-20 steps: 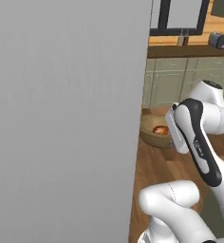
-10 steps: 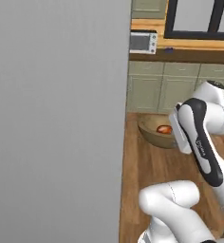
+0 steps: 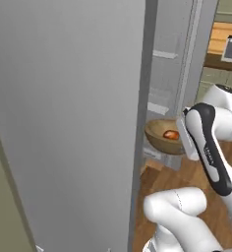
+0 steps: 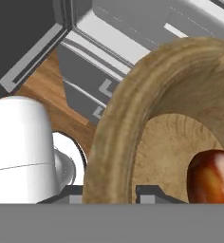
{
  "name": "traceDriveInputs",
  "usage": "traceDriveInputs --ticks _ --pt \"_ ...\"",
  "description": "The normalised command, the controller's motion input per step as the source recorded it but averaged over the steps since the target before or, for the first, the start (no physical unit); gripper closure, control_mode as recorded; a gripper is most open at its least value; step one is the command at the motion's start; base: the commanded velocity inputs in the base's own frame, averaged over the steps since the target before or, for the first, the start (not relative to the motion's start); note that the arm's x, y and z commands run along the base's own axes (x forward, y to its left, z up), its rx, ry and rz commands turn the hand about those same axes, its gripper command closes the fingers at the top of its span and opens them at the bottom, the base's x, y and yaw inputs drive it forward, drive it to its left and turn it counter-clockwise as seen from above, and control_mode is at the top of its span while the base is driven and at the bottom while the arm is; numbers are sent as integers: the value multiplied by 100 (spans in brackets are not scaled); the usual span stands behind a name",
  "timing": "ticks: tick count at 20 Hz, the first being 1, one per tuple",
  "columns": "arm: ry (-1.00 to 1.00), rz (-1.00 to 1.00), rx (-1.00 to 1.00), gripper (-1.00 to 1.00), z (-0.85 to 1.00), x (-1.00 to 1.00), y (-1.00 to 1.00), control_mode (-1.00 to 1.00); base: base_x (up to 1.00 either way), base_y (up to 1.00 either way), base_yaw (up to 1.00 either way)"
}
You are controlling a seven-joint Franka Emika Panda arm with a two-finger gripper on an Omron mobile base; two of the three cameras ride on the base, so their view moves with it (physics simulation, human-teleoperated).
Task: Pick the chicken drumstick and lemon wedge from their plates and place them in the bowl. Then put the bowl in the fridge.
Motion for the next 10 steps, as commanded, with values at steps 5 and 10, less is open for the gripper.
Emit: traceDriveInputs --ticks 5,10 --pt "0 0 0 100 0 0 0 100 55 -42 69" --pt "0 0 0 100 0 0 0 100 47 -46 66"
